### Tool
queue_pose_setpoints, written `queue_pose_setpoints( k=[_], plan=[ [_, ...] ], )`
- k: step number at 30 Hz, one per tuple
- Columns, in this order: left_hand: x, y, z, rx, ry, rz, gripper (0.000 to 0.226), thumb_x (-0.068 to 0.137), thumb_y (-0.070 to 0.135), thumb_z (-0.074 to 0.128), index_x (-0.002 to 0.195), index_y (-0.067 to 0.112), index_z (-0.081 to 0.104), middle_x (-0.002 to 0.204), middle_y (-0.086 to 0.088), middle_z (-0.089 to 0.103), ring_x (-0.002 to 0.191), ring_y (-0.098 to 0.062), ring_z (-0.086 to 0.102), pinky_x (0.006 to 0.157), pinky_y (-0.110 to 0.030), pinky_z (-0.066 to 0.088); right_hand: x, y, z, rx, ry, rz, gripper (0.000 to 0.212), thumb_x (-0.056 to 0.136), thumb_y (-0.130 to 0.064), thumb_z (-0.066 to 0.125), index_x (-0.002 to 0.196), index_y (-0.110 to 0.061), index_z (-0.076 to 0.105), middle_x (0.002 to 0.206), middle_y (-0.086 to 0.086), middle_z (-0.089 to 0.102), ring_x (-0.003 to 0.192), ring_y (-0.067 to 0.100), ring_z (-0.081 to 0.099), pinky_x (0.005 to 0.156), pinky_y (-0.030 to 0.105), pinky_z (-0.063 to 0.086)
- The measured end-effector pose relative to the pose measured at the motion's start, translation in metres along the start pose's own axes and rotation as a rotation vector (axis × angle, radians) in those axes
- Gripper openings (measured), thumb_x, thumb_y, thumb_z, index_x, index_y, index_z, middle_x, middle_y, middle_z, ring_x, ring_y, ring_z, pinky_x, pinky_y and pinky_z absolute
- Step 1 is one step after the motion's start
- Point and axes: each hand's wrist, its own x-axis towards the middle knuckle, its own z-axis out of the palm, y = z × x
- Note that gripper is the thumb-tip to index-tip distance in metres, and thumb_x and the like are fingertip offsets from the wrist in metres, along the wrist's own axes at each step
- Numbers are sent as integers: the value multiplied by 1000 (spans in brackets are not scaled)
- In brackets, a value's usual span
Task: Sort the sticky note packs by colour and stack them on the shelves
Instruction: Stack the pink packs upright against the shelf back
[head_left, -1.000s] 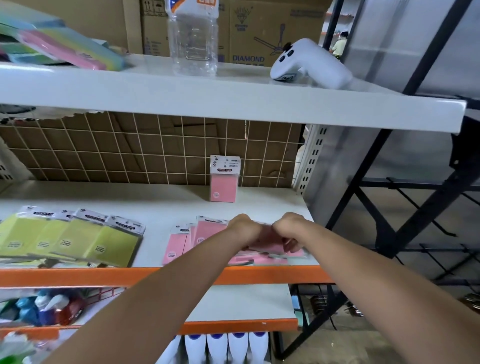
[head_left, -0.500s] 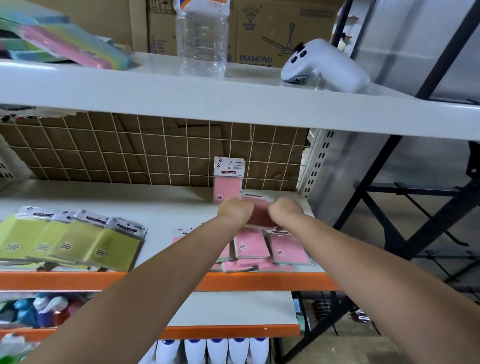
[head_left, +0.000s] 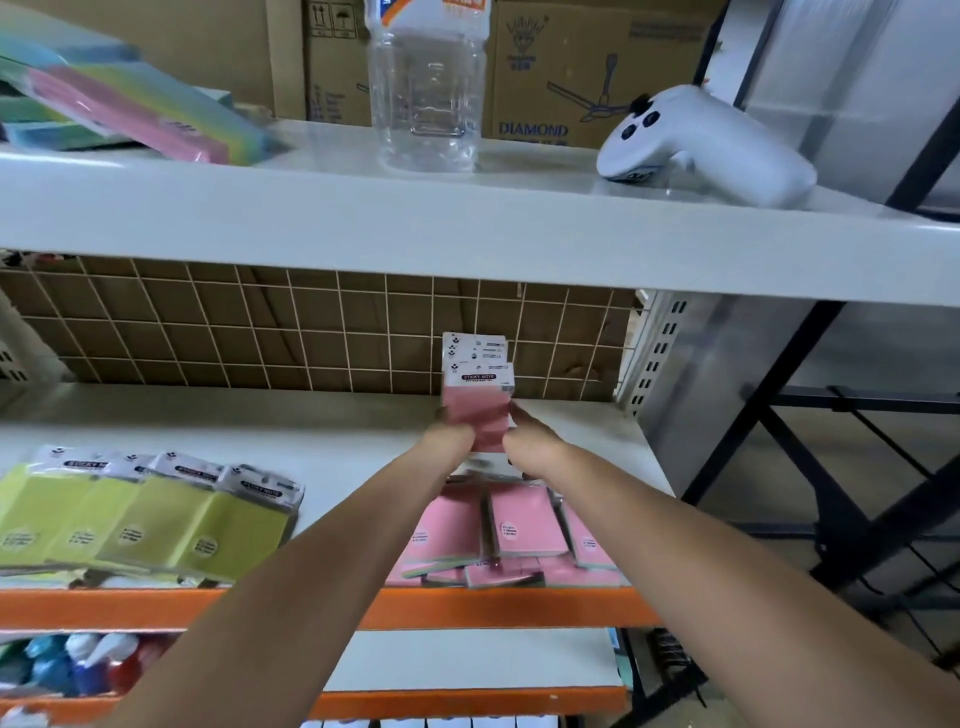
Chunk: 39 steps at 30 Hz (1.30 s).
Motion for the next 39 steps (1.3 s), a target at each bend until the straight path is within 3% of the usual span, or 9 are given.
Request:
queue_pose_setpoints(
  k=[4,9,12,15,18,23,28,33,39],
  plan=[
    [15,-4,1,-80,-32,42,35,91,1,44,123,11,54,103,-8,63,77,-15,59,55,-16,41,11,2,13,-54,6,83,60,98,-10,27,153,-29,13,95,4,53,57,11,35,37,20,29],
    [28,-9,-3,-164,-84,12,35,91,2,49,123,15,53,113,-4,63,95,-17,54,75,-25,41,9,-1,18,88,-2,60,38,102,-24,29,138,-19,40,130,7,56,96,21,57,83,25,47],
    [33,-13,-5,-153,-90,16,34,92,6,51,123,19,53,113,-7,65,88,-18,59,61,-22,46,8,-3,17,220,-35,50,35,102,-10,31,134,-17,43,119,4,56,67,7,51,46,7,43],
    [42,-17,-6,-117,-109,47,30,93,9,49,118,24,54,101,-2,66,63,-9,63,44,-16,48,16,0,21,265,-48,98,41,101,-9,35,140,-19,37,118,9,59,75,15,59,59,19,51],
    [47,-19,-5,-59,-114,105,31,97,12,41,123,25,51,105,-7,67,75,-19,61,64,-23,47,22,4,28,242,-44,118,51,94,-20,51,142,-25,33,115,11,64,95,28,63,85,37,54],
    [44,-21,-6,3,-133,154,47,95,4,42,135,29,39,115,-10,60,87,-19,54,69,-21,37,33,3,25,22,-53,146,60,94,-9,42,148,-28,25,99,7,58,65,13,49,48,23,36],
    [53,-29,-8,56,-118,27,34,100,32,36,132,21,45,120,-14,59,109,-28,54,96,-34,43,40,5,27,-44,-47,154,47,101,-16,37,148,-17,27,108,9,55,69,14,47,48,22,32],
    [52,-26,-7,111,-144,50,26,98,24,40,116,14,56,94,-13,58,81,-22,47,73,-28,35,41,10,31,-14,-46,153,53,94,-18,43,144,-28,31,115,9,60,86,21,55,69,27,43],
    [53,-24,-1,156,-98,21,36,91,22,46,126,12,51,116,-22,61,112,-36,57,82,-35,47,34,10,28,-3,-57,161,70,92,-17,44,153,-24,12,95,6,52,78,20,49,65,27,39]
  ],
)
